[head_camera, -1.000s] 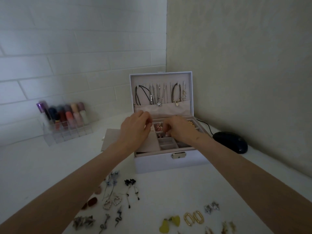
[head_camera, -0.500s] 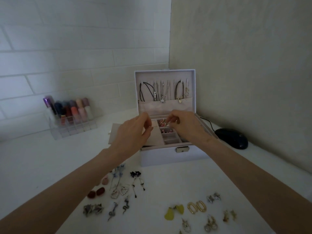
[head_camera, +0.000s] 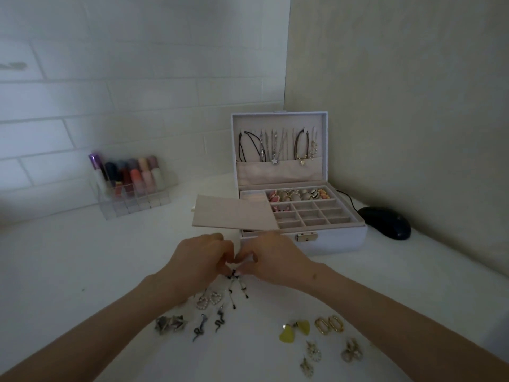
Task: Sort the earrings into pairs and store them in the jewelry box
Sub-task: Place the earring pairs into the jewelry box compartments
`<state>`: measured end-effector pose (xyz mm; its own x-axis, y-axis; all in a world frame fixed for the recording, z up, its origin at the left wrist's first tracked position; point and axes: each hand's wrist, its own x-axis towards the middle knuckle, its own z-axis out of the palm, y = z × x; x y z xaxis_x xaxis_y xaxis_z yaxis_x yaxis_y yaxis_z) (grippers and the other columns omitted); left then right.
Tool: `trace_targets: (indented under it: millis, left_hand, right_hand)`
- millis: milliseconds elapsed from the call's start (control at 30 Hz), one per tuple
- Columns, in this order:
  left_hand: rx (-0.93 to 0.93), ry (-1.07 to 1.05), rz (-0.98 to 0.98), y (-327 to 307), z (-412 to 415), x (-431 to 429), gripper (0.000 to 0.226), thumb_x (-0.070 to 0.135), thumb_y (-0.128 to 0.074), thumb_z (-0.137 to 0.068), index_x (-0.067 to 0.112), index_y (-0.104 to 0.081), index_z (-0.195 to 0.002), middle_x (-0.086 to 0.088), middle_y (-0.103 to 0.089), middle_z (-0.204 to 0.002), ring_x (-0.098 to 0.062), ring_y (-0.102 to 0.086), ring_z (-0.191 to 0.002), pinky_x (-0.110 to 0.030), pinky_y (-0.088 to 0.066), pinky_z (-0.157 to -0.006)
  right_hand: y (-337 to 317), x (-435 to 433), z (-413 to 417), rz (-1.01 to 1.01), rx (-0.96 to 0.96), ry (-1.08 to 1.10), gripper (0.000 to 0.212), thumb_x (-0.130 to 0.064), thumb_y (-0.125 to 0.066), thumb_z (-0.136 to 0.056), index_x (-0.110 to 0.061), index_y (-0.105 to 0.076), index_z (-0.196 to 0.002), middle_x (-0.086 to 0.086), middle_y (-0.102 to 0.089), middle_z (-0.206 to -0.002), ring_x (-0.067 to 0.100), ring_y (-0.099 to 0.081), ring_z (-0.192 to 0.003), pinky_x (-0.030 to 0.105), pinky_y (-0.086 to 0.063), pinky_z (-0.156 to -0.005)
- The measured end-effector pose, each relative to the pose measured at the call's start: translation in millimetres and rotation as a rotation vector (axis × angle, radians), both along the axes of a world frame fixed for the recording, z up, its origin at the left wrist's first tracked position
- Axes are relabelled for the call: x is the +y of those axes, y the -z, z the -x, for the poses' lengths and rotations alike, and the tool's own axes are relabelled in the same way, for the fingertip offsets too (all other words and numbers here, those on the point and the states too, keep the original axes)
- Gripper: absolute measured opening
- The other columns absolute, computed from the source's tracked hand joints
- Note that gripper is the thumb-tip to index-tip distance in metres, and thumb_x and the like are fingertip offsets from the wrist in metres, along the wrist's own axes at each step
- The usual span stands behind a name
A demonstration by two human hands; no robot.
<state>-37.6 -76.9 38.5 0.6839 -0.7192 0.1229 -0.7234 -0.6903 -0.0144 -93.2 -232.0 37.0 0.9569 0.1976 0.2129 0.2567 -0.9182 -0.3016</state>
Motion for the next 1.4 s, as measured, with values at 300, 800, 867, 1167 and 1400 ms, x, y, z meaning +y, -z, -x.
trace_targets:
  millis: [300, 800, 867, 1167, 1400]
  left_hand:
    - [0.058, -0.007, 0.027, 5, 4, -3, 0.017, 0.033, -0.056, -0.087, 0.024, -0.060, -0.101, 0.005, -0.056, -0.106, -0.013, -0.052, -0.101, -0.024, -0.039, -0.074]
    - [-0.015, 0.050, 0.385, -43, -2, -28, 0.008, 0.033, -0.060, -0.086, 0.027, -0.058, -0.090, 0.015, -0.055, -0.092, 0.007, -0.039, -0.064, -0.008, -0.029, -0.058]
    - [-0.013, 0.052, 0.416, -48, -8, -40, 0.010, 0.033, -0.060, -0.086, 0.025, -0.059, -0.091, 0.013, -0.056, -0.094, 0.009, -0.038, -0.063, -0.008, -0.029, -0.057]
    - [0.020, 0.030, 0.498, -57, -30, -101, 0.013, 0.031, -0.062, -0.085, 0.020, -0.060, -0.091, 0.006, -0.060, -0.098, -0.012, -0.053, -0.092, -0.024, -0.036, -0.074]
    - [0.059, 0.011, 0.483, -61, -46, -137, 0.014, 0.029, -0.062, -0.085, 0.018, -0.062, -0.094, 0.001, -0.064, -0.102, -0.017, -0.058, -0.098, -0.030, -0.044, -0.079]
  right_hand:
    - [7, 5, -2, -0.057, 0.066, 0.018, 0.020, -0.029, -0.066, -0.083, -0.018, -0.072, -0.099, 0.003, -0.070, -0.087, 0.014, -0.059, -0.076, 0.020, -0.033, -0.063]
    - [-44, -52, 11, -0.536, 0.067, 0.176, 0.004, -0.024, -0.070, -0.080, -0.020, -0.071, -0.082, -0.003, -0.059, -0.044, 0.007, -0.057, -0.047, 0.015, -0.048, -0.065]
    - [-50, -62, 7, -0.587, 0.033, 0.227, 0.005, -0.022, -0.071, -0.079, -0.019, -0.071, -0.083, -0.004, -0.059, -0.043, 0.008, -0.058, -0.051, 0.015, -0.047, -0.064]
    - [-61, -104, -13, -0.662, -0.125, 0.357, 0.011, -0.018, -0.072, -0.079, -0.012, -0.071, -0.088, -0.005, -0.062, -0.048, 0.000, -0.055, -0.046, 0.004, -0.039, -0.048]
    - [-55, -128, -24, -0.700, -0.159, 0.433, 0.009, -0.016, -0.071, -0.079, -0.013, -0.071, -0.088, 0.000, -0.065, -0.060, 0.001, -0.059, -0.051, 0.009, -0.043, -0.055]
